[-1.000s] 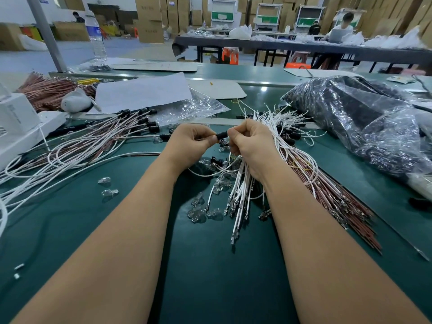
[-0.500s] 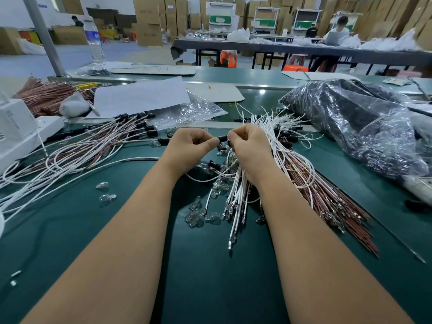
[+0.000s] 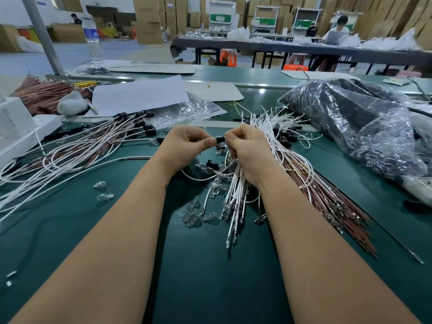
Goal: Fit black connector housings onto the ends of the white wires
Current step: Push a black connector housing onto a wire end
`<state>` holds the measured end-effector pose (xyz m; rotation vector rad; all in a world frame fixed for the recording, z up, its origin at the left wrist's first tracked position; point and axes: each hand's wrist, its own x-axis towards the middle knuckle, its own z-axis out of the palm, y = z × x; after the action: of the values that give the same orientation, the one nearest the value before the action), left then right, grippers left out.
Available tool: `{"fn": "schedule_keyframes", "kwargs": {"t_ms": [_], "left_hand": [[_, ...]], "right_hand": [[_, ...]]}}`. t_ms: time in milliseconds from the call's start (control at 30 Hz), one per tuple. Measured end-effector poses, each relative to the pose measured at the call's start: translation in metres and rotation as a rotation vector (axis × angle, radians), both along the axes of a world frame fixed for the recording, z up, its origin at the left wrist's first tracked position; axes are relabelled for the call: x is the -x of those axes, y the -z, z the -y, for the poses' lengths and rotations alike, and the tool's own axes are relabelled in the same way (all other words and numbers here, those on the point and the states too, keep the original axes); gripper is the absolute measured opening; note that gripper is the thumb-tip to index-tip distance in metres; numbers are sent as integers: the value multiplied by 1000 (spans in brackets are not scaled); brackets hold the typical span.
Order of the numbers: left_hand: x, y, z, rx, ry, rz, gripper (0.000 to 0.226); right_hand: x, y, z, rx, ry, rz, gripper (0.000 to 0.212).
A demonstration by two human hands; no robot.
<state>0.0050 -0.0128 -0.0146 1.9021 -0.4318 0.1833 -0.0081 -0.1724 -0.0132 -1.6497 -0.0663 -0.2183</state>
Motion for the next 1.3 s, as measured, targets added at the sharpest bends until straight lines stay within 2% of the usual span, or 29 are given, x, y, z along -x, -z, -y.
{"fn": "schedule_keyframes", "kwargs": {"t_ms": [267,400,500,600,733,800,967,1133,1300], "left_hand": [[2,-2,3,-2,30,18,14],[2,3,5,63,22,10,10],[2,7,8,116,-7,22,14],[1,9,9,112,-30,39,20],[2,6,10,106,-49,55,14],[3,3,11,120,-61,63,5],[5,-2,21,101,-66,106,5],[12,-15,24,31,-19,168,8],[11,-32,-14,-206,-31,9,15]], "right_hand": [[-1,1,-3,6,-20,11,23],[2,0,-2,-29,-50,39,22],[3,-1,-4,-216,-74,6,19],[2,-4,-4,-481,-108,-75,28],[3,-5,-10,-358,-53,-41,13],[6,-6,-12,-326,-26,-15,14],[9,-10,-7,-326,19,-11,14],[9,-14,0,-302,79,84,14],[8,-19,25,-594,261,91,13]]}}
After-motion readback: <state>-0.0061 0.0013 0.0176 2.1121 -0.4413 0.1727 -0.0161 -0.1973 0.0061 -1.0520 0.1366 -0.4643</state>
